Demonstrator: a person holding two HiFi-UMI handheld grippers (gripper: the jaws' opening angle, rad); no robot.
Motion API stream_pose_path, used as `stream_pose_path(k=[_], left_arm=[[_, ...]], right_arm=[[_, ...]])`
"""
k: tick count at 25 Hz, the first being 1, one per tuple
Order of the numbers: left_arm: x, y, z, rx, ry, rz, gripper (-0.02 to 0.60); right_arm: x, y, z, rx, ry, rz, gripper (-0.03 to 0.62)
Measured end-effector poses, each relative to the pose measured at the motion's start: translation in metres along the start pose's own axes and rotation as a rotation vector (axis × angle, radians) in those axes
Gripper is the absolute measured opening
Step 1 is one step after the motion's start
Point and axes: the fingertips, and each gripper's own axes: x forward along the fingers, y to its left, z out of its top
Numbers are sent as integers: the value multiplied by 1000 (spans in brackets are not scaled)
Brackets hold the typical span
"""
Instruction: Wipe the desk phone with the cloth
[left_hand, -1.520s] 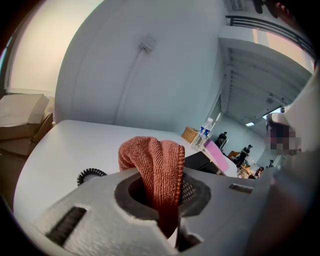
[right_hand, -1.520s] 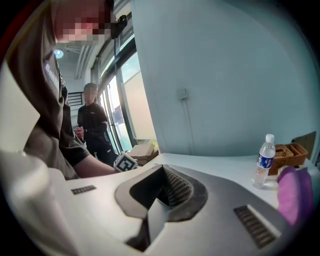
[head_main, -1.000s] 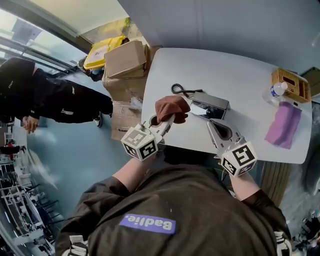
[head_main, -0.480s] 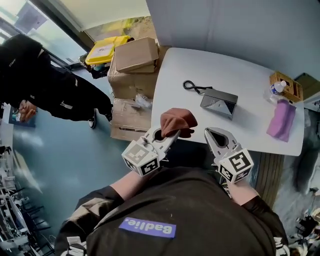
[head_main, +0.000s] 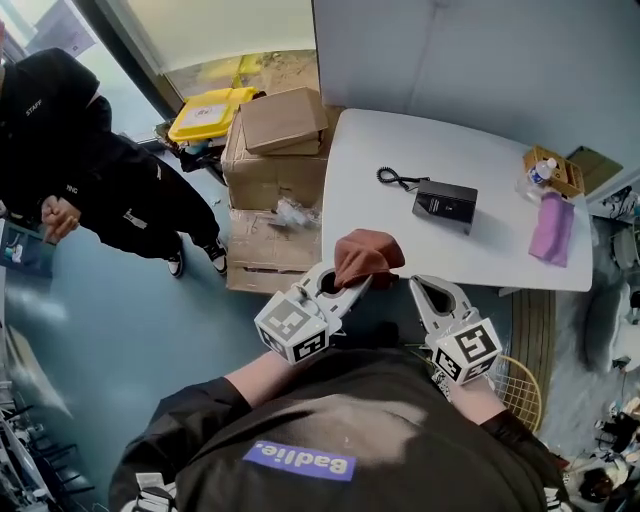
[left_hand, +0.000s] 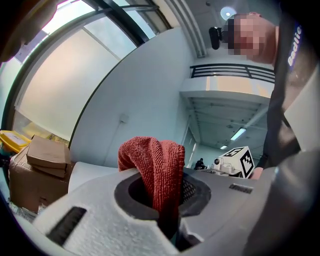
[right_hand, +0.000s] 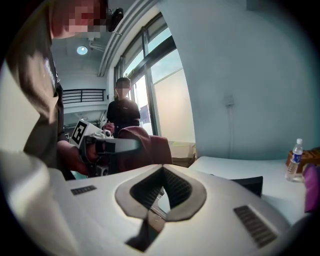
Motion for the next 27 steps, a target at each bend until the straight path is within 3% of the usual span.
stream_pose_path(k=[12,27], left_arm=[[-26,-12,9,-8,-28,73,32],[-19,-25,12,-9,-32,73,32]], right_arm=[[-4,21,13,-42,-20,97,26],[-11,20,8,-32,-19,123,26]])
